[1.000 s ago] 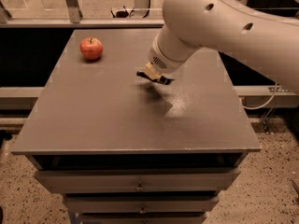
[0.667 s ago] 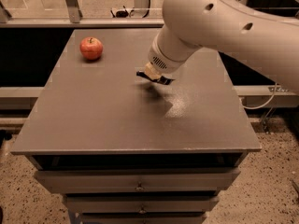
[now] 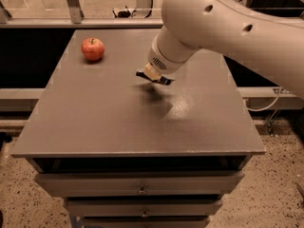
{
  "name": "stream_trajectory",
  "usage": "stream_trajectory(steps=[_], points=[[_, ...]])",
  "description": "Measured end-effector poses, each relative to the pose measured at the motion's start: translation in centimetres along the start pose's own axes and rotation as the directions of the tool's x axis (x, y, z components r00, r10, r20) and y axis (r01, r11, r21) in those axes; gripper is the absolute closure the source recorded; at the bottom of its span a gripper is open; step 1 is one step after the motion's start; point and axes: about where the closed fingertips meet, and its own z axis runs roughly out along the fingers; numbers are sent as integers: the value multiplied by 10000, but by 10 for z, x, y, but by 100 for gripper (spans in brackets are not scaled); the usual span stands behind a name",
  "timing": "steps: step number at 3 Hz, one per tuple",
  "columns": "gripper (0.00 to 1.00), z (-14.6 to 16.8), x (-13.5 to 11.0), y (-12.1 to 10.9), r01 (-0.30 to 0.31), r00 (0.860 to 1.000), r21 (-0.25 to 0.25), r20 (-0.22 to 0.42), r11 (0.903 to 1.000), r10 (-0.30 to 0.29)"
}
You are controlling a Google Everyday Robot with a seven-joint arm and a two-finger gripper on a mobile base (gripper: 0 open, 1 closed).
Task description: Move rxbar blueberry near apple
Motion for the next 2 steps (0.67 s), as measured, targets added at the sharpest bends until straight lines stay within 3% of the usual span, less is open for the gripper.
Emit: stream_trajectory(steps=[2], points=[[100, 39, -79, -15, 1156, 9855, 749, 1157, 9905, -1237]])
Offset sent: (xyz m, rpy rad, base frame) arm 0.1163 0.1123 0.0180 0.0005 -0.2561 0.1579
